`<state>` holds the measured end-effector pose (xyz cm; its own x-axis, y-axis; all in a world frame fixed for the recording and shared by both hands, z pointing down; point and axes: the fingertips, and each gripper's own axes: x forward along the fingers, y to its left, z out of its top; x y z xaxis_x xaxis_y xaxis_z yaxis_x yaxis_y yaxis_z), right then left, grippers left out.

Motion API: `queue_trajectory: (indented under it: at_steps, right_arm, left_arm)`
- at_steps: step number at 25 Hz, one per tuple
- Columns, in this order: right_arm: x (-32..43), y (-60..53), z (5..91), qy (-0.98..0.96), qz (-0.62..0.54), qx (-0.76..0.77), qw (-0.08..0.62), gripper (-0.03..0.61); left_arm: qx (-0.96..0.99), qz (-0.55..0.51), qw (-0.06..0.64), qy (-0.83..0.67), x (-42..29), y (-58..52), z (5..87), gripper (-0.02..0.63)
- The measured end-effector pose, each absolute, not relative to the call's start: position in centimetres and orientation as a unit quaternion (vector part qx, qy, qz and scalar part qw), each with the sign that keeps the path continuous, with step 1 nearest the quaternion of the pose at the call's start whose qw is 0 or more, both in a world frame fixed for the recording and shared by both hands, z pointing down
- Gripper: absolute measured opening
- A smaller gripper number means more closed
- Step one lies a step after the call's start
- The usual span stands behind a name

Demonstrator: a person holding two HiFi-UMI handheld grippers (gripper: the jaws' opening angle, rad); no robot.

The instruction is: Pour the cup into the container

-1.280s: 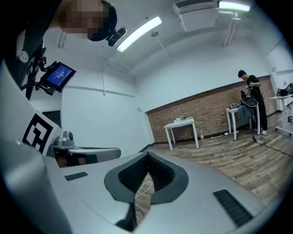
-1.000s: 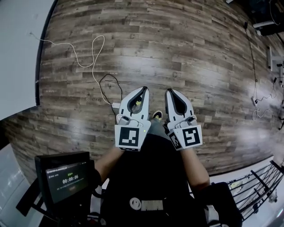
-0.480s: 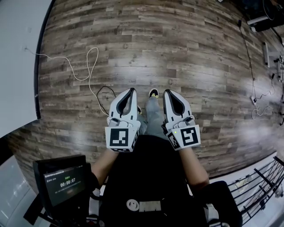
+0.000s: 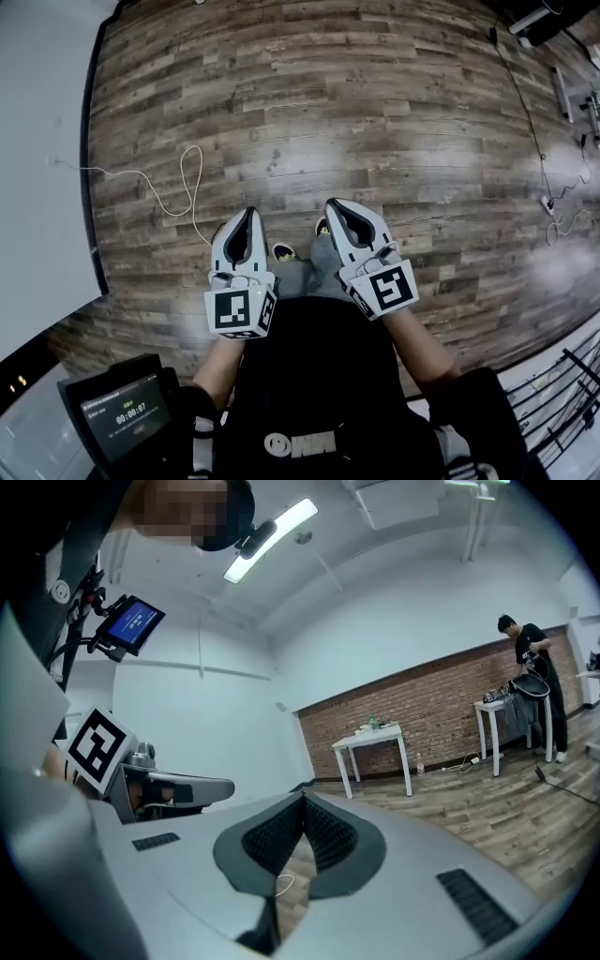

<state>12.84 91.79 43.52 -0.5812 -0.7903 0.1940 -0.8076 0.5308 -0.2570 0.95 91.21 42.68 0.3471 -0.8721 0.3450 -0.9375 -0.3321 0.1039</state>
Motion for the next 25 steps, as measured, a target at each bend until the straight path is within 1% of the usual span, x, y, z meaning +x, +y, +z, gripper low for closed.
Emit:
queue_trajectory:
  at_steps: [3,8,11,18,21,25]
  right_arm:
    - [12.6,90.1,43.3,-0.874,0.165,0.456,0.018,0.003]
    - [10.2,86.1,42.7,-0.875,0.159,0.456,0.008,0.003]
    - [8.4,83.6,42.2,-0.873,0.153,0.463,0.006,0.003]
    - [2.9,78.0,41.8,-0.865,0.144,0.480,0.027,0.003]
    - [1.2,75.9,42.0,-0.859,0.142,0.490,0.035,0.003]
    - [-0.2,73.6,41.6,-0.855,0.141,0.498,0.038,0.003]
  left_arm:
    - [0.801,0.111,0.126,-0.575,0.1,89.0,42.0,0.001]
    - [0.796,0.104,0.105,-0.587,-2.1,84.9,41.0,0.000]
    - [0.798,0.100,0.108,-0.585,-3.6,82.3,41.0,0.002]
    - [0.815,0.076,0.129,-0.560,-7.6,75.5,40.1,0.002]
    - [0.816,0.062,0.161,-0.552,-10.3,72.4,40.4,0.001]
    - [0.811,0.071,0.233,-0.532,-13.1,69.4,41.1,0.002]
